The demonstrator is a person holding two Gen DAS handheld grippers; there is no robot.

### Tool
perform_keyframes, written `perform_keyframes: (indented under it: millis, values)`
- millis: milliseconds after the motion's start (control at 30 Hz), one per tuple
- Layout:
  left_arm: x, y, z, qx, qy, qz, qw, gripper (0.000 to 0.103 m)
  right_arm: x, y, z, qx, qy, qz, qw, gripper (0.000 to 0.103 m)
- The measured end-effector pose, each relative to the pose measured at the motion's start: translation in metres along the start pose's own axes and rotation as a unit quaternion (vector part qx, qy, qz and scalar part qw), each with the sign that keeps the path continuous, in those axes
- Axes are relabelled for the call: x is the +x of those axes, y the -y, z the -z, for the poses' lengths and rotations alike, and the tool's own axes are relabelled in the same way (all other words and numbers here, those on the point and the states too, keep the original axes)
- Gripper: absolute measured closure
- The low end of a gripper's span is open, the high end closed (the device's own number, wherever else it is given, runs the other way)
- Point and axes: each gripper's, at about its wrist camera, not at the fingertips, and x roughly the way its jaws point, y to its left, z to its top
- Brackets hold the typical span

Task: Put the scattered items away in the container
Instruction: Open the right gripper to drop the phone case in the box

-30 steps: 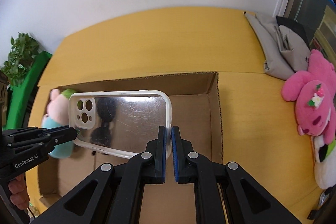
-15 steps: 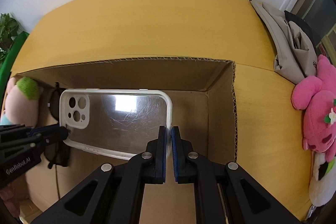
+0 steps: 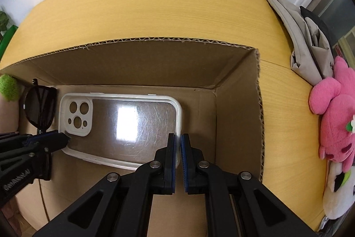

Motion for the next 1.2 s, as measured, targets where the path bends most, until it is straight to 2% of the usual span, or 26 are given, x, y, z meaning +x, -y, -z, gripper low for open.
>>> perform_keyframes:
  millis: [200,267,300,333,400,467,567,633,667,767,867,1033,1200]
  values:
    - [-0.003,0.001,-0.004,0.010,0.007,-0.009,0.9999,0.095,0.006,-0.004,-0.002,-0.004,-0.009,0.008,1.000,0.097]
    - [-0.005,0.003,-0.005,0.006,0.012,-0.003,0.9999,0.090,0.005,-0.005,-0.001,-0.006,-0.007,0.013,1.000,0.097]
    - [-0.007,0.003,-0.005,0.006,0.018,0.000,0.9998,0.082,0.004,-0.005,-0.001,-0.005,-0.004,0.015,1.000,0.096]
    - [-0.009,0.003,-0.005,0.005,0.023,0.001,0.9997,0.067,0.003,-0.004,-0.001,-0.004,-0.003,0.014,1.000,0.095]
    - [-0.015,0.002,-0.004,-0.004,0.032,0.014,0.9994,0.052,0.001,-0.004,-0.001,-0.001,-0.001,0.007,1.000,0.091]
    - [-0.022,0.001,-0.002,-0.006,0.039,0.016,0.9991,0.050,-0.006,-0.005,-0.002,0.000,0.007,0.003,1.000,0.084]
    - [-0.035,0.001,0.003,0.003,0.048,0.015,0.9987,0.050,-0.021,-0.007,-0.005,0.003,0.020,-0.002,1.000,0.066]
    - [-0.049,0.003,0.008,0.011,0.059,0.011,0.9981,0.050,-0.037,-0.010,-0.005,0.005,0.037,-0.001,0.999,0.031]
    - [-0.060,0.002,0.013,0.017,0.068,0.011,0.9975,0.050,-0.047,-0.010,-0.004,0.011,0.045,-0.005,0.999,0.027]
    - [-0.097,0.003,0.033,0.039,0.099,-0.001,0.9943,0.049,-0.072,-0.008,0.000,0.017,0.055,-0.021,0.998,0.021]
    - [-0.137,0.002,0.067,0.057,0.127,-0.007,0.9902,0.042,-0.099,-0.006,0.015,0.014,0.062,-0.038,0.997,0.014]
    - [-0.199,-0.006,0.139,0.072,0.162,-0.024,0.9838,0.035,-0.152,-0.005,0.059,0.018,0.077,-0.044,0.996,0.010]
    - [-0.233,-0.008,0.193,0.053,0.186,-0.042,0.9802,0.033,-0.203,-0.014,0.115,0.026,0.093,-0.056,0.994,0.009]
